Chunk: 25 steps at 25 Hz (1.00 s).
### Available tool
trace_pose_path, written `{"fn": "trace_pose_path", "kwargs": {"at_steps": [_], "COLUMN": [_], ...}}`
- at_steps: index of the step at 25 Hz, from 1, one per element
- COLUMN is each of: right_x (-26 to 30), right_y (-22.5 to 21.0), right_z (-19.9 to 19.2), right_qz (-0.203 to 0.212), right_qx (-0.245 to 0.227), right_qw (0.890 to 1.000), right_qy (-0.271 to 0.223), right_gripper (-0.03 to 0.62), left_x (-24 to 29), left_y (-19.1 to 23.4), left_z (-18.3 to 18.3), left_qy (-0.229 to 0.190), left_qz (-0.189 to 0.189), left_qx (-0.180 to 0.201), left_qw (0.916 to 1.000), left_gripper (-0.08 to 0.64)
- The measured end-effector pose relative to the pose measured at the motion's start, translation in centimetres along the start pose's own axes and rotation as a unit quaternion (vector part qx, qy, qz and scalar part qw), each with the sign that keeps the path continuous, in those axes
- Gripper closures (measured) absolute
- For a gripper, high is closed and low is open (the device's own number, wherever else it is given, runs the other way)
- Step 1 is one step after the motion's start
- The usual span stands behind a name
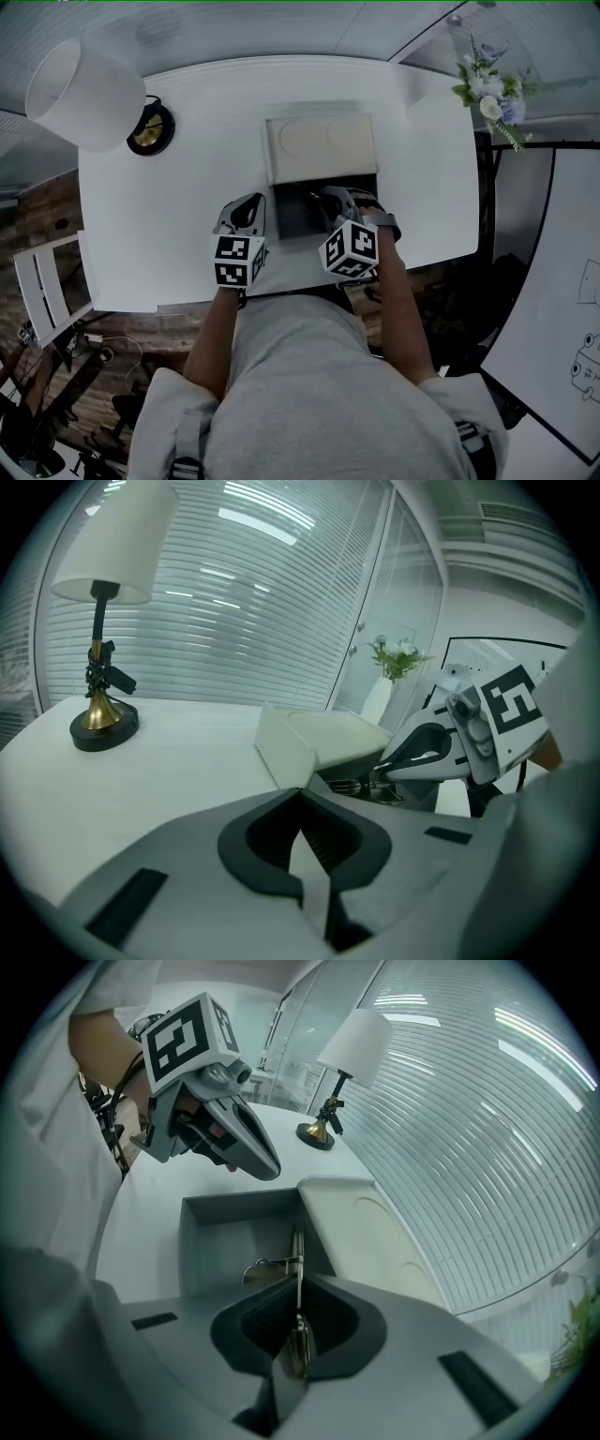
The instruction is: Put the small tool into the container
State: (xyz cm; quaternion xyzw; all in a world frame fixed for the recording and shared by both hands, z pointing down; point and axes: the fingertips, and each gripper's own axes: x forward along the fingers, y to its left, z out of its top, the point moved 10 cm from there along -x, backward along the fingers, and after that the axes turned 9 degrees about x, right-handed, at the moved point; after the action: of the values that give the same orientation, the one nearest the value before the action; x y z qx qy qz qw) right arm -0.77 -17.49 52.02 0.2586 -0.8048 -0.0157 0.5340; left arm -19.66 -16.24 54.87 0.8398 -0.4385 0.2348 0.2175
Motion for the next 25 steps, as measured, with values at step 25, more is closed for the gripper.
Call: {"fn": "trace_pose_path", "kwargs": {"at_steps": [25], "right_x": [-0.1], "right_y": [1.9], "right_z": [-1.0], "right_qz": [0.036], "right_qx": [0.037], "right_qw": [0.998], "right_qy": [0.025], "right_gripper": [0.482], "left_x": [-0.8], "left_y": [-0.9], "left_z": [-1.4], "left_qy": [0.002], "left_qz": [0.001], "left_qx": [-0.012], "left_qw": [0.9999], "left_gripper": [0.538]}}
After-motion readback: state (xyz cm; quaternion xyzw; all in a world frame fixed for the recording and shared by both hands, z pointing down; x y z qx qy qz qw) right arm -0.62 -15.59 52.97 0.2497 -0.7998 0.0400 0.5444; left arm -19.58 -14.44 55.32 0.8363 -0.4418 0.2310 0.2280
